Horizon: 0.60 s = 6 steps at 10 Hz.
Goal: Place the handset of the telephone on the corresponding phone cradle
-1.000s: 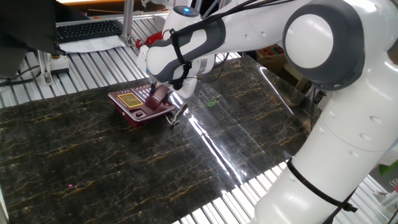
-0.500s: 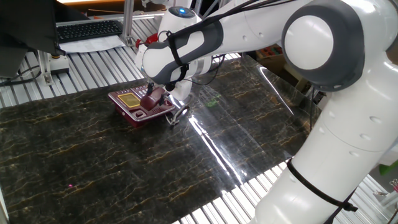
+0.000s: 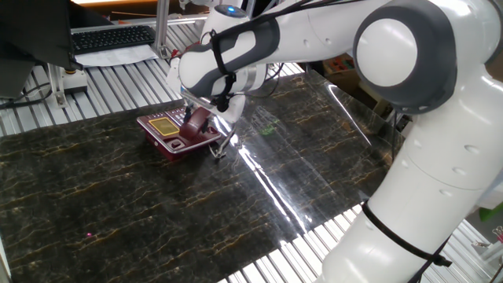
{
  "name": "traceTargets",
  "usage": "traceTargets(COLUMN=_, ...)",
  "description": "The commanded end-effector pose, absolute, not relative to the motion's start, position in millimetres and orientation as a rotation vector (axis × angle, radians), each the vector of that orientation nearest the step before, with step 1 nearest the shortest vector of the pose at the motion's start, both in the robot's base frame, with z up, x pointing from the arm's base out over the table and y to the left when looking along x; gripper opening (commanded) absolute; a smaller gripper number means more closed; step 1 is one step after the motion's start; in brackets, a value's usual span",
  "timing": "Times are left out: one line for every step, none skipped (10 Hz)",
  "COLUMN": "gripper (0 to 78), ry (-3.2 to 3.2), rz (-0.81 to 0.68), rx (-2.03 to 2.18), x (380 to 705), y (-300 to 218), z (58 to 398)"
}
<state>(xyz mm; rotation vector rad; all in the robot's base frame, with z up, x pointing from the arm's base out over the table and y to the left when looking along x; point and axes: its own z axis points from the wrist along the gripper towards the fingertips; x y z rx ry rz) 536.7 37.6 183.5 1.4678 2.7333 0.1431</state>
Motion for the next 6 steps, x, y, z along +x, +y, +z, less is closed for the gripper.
traceTargets(gripper=1.1, ry=2.943, rz=0.438, rx=1.308, x=538.0, y=37.7, z=184.8)
traceTargets(gripper=1.1, ry=2.884, rz=0.442, rx=1.399, x=538.0, y=37.7, z=184.8)
traceTargets(gripper=1.1, ry=2.836, rz=0.447, rx=1.481, x=538.1, y=38.0, z=184.8)
traceTargets(gripper=1.1, ry=2.792, rz=0.454, rx=1.562, x=538.1, y=38.3, z=184.9)
traceTargets(gripper=1.1, ry=2.784, rz=0.452, rx=1.580, x=538.1, y=38.6, z=185.0)
traceTargets(gripper=1.1, ry=2.773, rz=0.444, rx=1.592, x=538.1, y=38.7, z=184.9)
